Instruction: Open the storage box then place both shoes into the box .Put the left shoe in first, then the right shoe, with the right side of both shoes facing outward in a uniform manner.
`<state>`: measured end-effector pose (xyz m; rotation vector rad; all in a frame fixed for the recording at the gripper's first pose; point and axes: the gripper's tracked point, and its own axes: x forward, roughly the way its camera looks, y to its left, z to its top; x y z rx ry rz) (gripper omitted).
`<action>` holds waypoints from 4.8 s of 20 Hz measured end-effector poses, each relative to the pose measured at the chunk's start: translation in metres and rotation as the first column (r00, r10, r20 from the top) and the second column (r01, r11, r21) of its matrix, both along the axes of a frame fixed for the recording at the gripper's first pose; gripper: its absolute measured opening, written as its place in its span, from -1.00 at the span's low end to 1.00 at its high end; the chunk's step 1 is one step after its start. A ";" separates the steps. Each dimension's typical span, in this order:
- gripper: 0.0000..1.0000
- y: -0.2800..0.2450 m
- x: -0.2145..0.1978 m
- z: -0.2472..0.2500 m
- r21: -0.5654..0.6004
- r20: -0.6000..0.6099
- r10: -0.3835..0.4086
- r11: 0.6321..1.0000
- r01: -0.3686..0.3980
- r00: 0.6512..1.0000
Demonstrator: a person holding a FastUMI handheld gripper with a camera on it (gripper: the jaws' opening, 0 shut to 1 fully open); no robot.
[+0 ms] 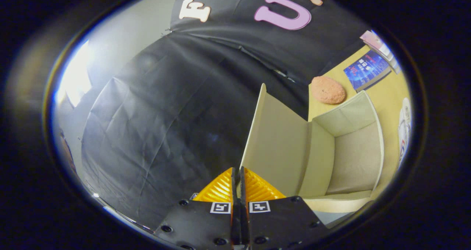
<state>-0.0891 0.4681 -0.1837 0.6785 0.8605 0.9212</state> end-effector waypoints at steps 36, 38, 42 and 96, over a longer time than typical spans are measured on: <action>0.99 -0.186 0.070 -0.043 -0.404 0.419 -0.221 0.823 0.399 0.880; 0.99 -0.225 0.077 -0.053 -0.435 0.416 -0.273 0.778 0.453 0.867; 0.99 -0.287 0.078 -0.089 -0.526 0.396 -0.336 0.680 0.511 0.855; -0.75 -0.271 0.122 -0.086 -0.337 -0.258 -0.508 0.844 0.417 0.822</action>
